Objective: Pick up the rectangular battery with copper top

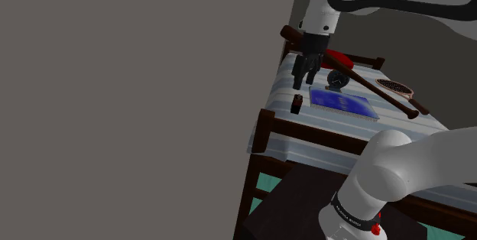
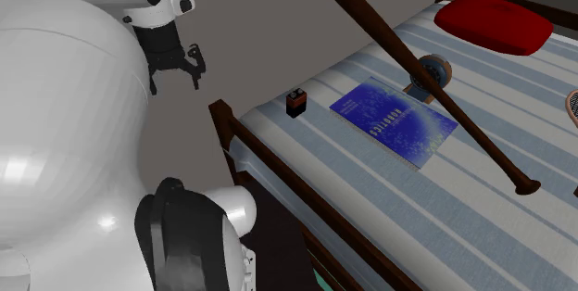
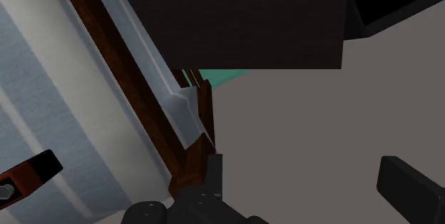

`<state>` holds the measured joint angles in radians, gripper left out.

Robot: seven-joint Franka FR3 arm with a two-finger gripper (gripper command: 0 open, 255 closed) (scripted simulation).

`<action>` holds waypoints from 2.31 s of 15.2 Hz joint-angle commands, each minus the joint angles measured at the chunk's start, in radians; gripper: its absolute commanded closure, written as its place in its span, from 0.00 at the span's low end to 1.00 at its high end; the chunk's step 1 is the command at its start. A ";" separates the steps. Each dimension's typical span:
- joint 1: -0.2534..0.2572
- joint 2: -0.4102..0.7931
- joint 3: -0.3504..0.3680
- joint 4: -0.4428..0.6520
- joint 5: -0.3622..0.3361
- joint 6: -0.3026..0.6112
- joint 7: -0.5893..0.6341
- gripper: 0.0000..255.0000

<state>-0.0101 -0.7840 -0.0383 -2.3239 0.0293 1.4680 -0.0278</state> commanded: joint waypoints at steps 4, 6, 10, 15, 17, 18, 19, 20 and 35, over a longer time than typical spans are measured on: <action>-0.033 0.050 -0.034 -0.020 -0.030 0.075 -0.001 0.00; -0.055 0.087 -0.057 -0.029 -0.049 0.124 -0.001 0.00; -0.097 0.169 -0.104 -0.036 -0.082 0.221 -0.001 0.00; -0.146 0.285 -0.166 -0.023 -0.113 0.336 0.000 0.00; -0.164 0.334 -0.191 -0.013 -0.122 0.380 0.000 0.00; -0.172 0.360 -0.204 -0.006 -0.125 0.401 0.000 0.00; -0.181 0.385 -0.216 0.002 -0.127 0.422 0.000 0.00; -0.189 0.411 -0.229 0.010 -0.129 0.443 -0.001 0.00; -0.272 0.729 -0.362 0.112 -0.078 0.679 -0.035 0.00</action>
<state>-0.2812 -0.0643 -0.3980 -2.2069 -0.0523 2.1313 -0.0590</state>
